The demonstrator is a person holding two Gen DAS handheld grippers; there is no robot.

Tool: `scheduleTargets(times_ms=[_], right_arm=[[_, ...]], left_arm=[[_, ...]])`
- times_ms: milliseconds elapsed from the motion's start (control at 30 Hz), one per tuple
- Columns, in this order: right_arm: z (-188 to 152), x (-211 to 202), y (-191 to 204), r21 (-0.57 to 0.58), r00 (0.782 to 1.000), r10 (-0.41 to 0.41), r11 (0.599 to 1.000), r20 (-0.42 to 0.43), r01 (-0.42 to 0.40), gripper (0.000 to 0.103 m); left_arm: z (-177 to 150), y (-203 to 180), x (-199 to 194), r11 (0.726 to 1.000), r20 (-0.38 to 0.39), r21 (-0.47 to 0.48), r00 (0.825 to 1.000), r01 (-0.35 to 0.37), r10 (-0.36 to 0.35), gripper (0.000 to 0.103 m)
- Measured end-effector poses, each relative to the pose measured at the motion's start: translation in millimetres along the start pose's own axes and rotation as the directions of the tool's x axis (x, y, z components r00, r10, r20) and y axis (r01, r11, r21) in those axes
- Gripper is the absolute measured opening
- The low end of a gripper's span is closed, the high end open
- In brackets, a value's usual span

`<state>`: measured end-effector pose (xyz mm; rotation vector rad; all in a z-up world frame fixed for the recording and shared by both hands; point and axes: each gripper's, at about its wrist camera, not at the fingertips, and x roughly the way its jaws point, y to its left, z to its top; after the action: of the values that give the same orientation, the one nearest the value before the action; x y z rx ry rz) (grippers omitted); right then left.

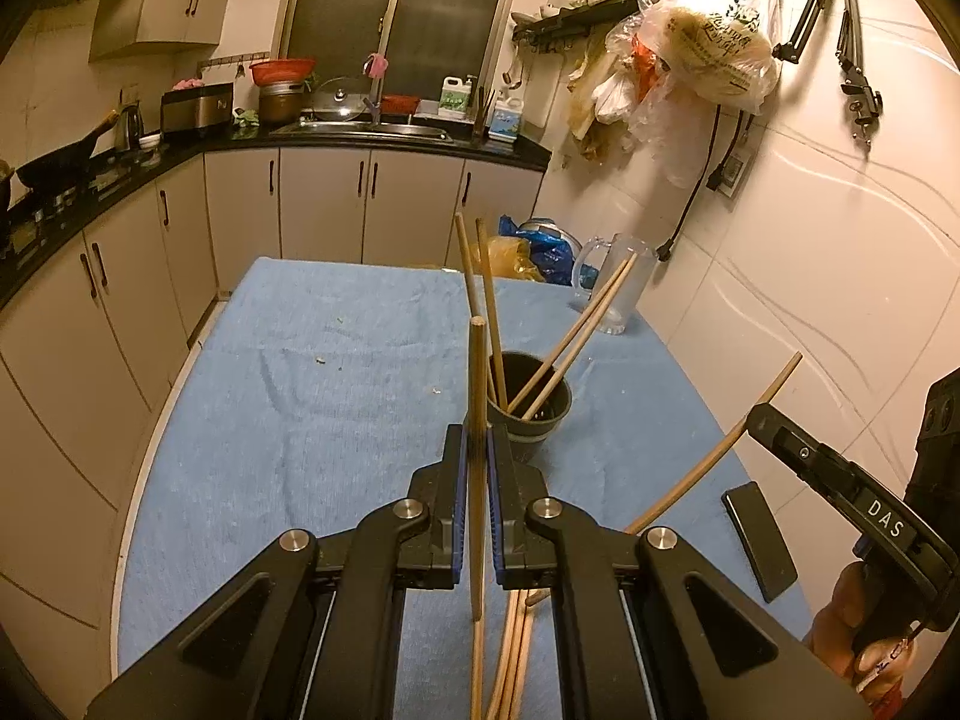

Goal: Organize utensils
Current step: 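Carry the left gripper's chopstick over the black cup while the right gripper lowers its own in, then lower both held chopsticks into the black cup and open both grippers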

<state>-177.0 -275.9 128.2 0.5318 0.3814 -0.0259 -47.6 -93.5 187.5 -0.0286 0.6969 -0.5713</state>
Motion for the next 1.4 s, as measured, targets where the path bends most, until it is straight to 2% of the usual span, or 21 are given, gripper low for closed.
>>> scheduleTargets(times_ms=[400, 767, 967, 1200, 1400], right_arm=[[27, -14, 7, -0.014, 0.998, 0.013, 1.0, 0.059, -0.012, 0.006], [64, -18, 10, -0.012, 0.992, 0.013, 1.0, 0.122, -0.012, 0.006], [91, -15, 12, -0.013, 0.985, 0.001, 1.0, 0.172, 0.001, 0.006], [114, 3, 8, 0.009, 0.982, -0.017, 1.0, 0.187, 0.016, 0.006], [119, 32, -2, 0.025, 0.985, -0.044, 0.999, 0.167, 0.041, 0.006]], left_arm=[[27, -10, -18, 0.999, 0.049, 0.035, 0.999, 0.008, -0.01, 0.006], [74, -21, -25, 0.999, 0.1, 0.054, 0.995, 0.003, -0.008, 0.006], [108, -28, -24, 0.999, 0.152, 0.051, 0.988, 0.0, -0.008, 0.006], [135, -27, -3, 1.0, 0.175, 0.012, 0.984, 0.019, -0.021, 0.006], [139, -19, 34, 0.999, 0.142, -0.035, 0.99, 0.025, -0.02, 0.006]])
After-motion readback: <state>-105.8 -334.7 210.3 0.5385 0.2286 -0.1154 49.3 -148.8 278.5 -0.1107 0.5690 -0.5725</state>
